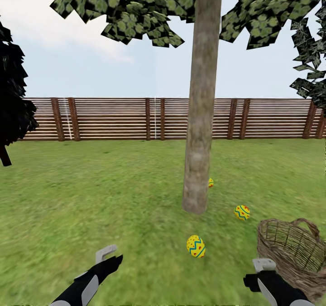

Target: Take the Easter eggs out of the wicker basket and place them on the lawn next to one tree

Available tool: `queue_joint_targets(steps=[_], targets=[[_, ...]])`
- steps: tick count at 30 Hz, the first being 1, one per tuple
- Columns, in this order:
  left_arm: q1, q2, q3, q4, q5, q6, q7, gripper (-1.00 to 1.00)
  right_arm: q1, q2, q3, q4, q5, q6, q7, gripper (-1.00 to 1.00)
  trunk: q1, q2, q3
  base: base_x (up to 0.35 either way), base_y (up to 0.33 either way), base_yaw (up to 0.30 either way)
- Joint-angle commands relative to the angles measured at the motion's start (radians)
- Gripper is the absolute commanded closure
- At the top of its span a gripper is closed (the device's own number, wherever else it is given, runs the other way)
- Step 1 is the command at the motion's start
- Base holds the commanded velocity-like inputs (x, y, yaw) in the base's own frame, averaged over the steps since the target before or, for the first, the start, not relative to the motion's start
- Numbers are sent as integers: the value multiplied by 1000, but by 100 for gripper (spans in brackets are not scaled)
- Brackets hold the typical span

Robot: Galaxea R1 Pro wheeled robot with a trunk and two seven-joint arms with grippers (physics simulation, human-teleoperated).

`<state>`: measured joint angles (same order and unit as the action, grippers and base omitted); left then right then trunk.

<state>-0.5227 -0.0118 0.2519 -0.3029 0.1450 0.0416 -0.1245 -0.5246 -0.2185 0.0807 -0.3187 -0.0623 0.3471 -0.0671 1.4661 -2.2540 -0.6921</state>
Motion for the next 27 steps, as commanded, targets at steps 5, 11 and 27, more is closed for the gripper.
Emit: queue_joint_targets(steps=[5, 11, 27], targets=[[0, 0, 4, -1, 10, 4, -4, -100, 0, -1, 9, -2, -7, 6, -5, -100, -20, 35, 15, -164, -268, 0], [0, 0, 4, -1, 10, 4, -4, -100, 0, -1, 9, -2, -7, 6, -5, -100, -43, 77, 33, -131, -277, 0], [0, 0, 4, -1, 11, 4, -4, -100, 0, 2, 10, -2, -7, 5, -5, -100, -104, 189, 84, -59, -288, 0]])
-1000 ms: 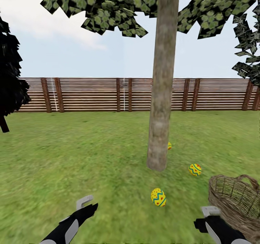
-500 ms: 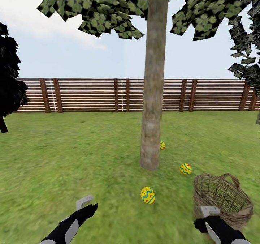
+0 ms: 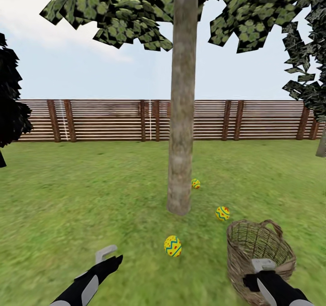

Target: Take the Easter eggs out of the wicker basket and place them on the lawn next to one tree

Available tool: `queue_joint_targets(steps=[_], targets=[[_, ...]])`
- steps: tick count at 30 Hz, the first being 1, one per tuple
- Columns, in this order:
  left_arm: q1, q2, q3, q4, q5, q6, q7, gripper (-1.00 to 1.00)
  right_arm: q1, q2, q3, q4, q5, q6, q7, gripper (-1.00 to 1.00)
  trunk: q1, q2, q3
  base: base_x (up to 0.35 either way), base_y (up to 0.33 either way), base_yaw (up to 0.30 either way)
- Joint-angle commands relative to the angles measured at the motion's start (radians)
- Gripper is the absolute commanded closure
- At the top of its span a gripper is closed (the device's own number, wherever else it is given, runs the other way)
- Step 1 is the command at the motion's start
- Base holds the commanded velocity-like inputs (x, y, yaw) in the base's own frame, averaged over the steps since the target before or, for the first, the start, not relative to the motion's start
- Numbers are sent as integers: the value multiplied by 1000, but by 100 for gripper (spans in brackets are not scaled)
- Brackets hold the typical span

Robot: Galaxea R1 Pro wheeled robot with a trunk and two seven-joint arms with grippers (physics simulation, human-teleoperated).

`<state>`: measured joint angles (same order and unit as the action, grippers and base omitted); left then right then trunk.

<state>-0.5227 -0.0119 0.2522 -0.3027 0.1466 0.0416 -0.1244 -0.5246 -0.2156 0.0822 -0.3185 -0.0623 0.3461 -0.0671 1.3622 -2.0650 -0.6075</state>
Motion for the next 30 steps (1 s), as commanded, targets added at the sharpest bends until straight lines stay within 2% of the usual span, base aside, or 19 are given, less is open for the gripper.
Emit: queue_joint_targets(steps=[1, 12, 24, 30], targets=[[0, 0, 4, -1, 10, 4, -4, -100, 0, -1, 8, -2, -7, 6, -5, -100, -4, 7, 2, -3, -292, 0], [0, 0, 4, -1, 11, 4, -4, -100, 0, -1, 8, -2, -7, 6, -5, -100, -46, 84, 36, 0, -264, 0], [0, 0, 6, -1, 14, 3, -4, -100, 0, -1, 8, -2, -7, 6, -5, -100, -92, 168, 74, -7, -15, 0], [0, 0, 6, -1, 14, 3, -4, -100, 0, -1, 8, -2, -7, 6, -5, -100, -115, 210, 93, -232, 0, 0]])
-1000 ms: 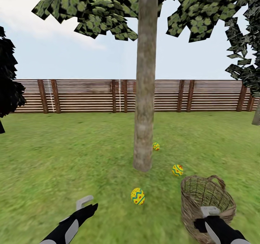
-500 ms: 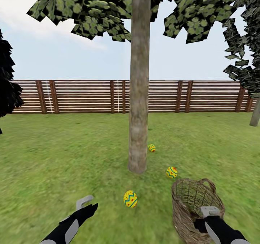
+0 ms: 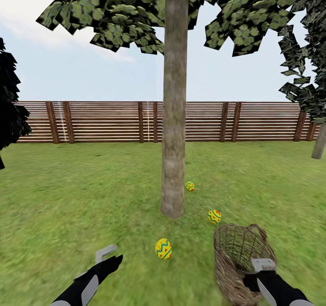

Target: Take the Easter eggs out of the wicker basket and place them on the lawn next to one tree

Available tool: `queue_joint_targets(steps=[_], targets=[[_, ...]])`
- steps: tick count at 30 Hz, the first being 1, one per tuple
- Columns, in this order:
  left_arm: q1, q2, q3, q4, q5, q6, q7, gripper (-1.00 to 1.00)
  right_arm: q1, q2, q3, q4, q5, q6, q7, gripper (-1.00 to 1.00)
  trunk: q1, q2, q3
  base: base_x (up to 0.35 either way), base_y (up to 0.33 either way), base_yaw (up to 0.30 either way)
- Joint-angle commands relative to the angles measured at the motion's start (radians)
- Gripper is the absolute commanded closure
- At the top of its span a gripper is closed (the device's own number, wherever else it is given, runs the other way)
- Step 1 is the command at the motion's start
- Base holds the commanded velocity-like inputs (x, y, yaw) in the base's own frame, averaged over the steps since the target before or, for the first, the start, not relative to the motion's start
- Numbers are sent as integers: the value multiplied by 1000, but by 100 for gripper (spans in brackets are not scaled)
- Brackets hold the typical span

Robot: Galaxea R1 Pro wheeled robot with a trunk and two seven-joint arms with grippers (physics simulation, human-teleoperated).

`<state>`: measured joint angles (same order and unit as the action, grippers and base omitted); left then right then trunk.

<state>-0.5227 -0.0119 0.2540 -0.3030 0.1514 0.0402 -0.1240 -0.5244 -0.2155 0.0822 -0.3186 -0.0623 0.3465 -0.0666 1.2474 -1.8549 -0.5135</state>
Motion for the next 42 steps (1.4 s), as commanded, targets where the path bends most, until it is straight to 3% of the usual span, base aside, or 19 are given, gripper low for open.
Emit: queue_joint_targets(steps=[1, 34, 39, 42], targets=[[0, 0, 4, -1, 10, 4, -5, -100, 0, -1, 8, -2, -7, 6, -5, -100, -4, 7, 2, -57, 0, 0], [0, -1, 2, 1, 7, 9, -5, -100, 0, 3, 7, -1, -8, 10, -3, -100, -131, 238, 105, -3, 0, 0], [0, -20, -2, -3, 7, 26, -8, -100, 0, -1, 7, 22, -9, 8, 0, -100, -150, 273, 121, 0, 0, 0], [0, -23, -1, -11, 9, 69, -6, -100, 0, -8, 6, 48, -10, 2, 2, -100, -161, 294, 131, 0, 0, 0]])
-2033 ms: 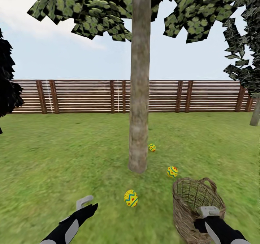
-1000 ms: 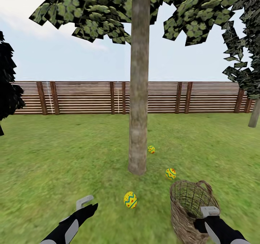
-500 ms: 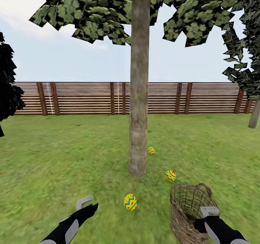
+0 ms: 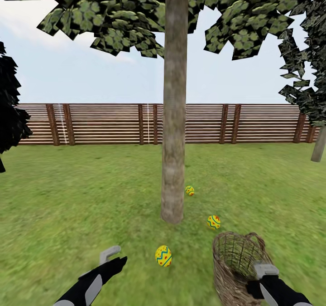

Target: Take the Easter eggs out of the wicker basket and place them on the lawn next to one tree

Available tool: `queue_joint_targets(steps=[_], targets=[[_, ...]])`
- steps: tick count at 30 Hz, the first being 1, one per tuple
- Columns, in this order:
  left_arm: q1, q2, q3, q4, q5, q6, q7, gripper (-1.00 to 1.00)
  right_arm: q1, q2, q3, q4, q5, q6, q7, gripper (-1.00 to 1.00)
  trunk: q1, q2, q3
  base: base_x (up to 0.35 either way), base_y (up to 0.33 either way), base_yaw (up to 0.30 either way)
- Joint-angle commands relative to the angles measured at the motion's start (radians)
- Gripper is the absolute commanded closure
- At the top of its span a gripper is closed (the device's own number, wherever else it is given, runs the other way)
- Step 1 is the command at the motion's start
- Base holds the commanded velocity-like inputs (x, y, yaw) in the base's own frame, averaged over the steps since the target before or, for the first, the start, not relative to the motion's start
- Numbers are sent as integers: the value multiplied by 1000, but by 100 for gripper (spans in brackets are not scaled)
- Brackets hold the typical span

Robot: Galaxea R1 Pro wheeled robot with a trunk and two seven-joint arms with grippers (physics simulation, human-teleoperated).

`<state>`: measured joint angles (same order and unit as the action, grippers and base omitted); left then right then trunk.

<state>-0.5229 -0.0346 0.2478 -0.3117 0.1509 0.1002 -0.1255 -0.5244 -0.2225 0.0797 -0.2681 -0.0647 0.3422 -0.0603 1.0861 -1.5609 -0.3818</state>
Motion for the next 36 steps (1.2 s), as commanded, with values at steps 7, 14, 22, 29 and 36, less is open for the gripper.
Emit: queue_joint_targets(steps=[7, 14, 22, 29, 36], targets=[[0, 39, 5, 49, 5, 163, -8, -100, 0, 22, 10, 19, -8, 0, -3, -100, -27, 49, 21, 0, 0, 0], [0, 87, 6, 115, 7, 187, -9, -100, 0, 28, 10, 79, -7, -49, -3, -100, -54, 98, 43, 0, 0, 0], [0, 101, 5, 177, 7, 185, -8, -100, 0, 57, 9, 193, -6, -145, -4, -100, -85, 154, 68, 0, 0, 0], [0, 134, 5, 249, 9, 184, -8, -100, 0, 54, 9, 315, -6, -209, -4, -100, -111, 203, 90, 0, 0, 0], [0, 138, 5, 313, 10, 168, -8, -100, 1, 61, 11, 360, -6, -276, -4, -100, -138, 252, 112, 0, 0, 0]])
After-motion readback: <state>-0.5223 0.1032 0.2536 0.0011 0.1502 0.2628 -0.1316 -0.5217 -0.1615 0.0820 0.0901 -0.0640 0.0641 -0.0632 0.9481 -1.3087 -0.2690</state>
